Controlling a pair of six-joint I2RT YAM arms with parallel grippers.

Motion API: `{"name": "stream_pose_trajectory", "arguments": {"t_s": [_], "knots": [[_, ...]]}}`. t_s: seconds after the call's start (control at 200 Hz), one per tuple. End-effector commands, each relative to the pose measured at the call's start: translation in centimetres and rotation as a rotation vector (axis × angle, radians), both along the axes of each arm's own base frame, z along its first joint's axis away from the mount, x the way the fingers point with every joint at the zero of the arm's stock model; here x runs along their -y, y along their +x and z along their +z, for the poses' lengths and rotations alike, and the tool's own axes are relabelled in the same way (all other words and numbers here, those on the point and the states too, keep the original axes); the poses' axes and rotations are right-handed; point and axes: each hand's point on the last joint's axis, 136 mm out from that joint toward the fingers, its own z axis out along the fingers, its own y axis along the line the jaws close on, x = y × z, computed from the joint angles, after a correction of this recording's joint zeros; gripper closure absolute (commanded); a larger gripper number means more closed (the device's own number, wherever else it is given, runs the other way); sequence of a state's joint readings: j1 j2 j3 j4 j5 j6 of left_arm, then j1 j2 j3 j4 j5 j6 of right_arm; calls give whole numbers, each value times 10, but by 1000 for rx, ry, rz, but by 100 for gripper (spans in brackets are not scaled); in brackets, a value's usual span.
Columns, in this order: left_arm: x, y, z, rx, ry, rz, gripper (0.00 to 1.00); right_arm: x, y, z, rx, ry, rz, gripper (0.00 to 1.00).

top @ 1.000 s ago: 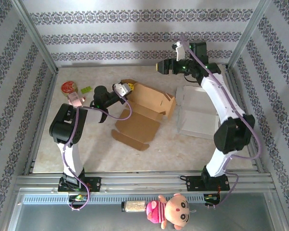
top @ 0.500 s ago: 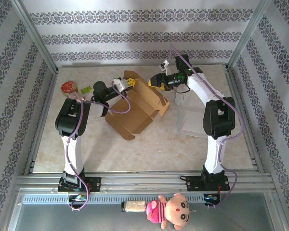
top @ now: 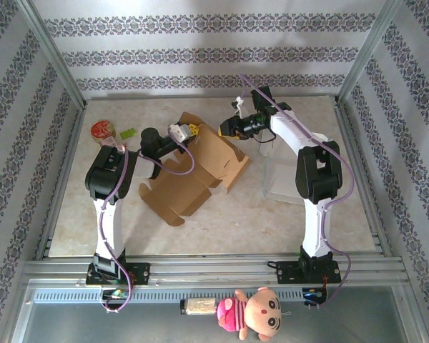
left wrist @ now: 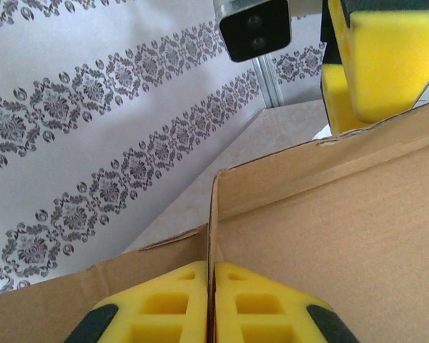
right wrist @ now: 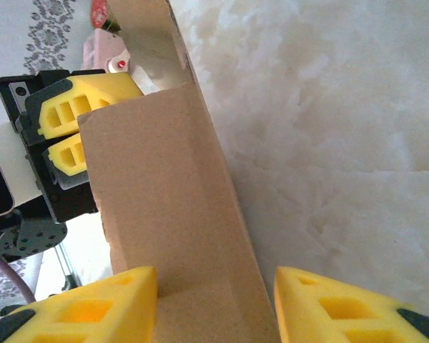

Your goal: Fold the paper box

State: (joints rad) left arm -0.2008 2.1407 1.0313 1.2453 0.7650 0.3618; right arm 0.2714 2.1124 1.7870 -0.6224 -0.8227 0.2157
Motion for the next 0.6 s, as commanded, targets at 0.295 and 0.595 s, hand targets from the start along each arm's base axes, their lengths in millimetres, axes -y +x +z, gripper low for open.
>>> {"name": "stream_pose_trajectory", "arguments": {"t_s": [0.295,0.595], "knots": [[-5,-7,15,61,-32,1,100,-9,-20,18,137,-92,80,34],[-3,-11,28,91,-75,-26,100,-28,-23,17,24,52,151,17]]}}
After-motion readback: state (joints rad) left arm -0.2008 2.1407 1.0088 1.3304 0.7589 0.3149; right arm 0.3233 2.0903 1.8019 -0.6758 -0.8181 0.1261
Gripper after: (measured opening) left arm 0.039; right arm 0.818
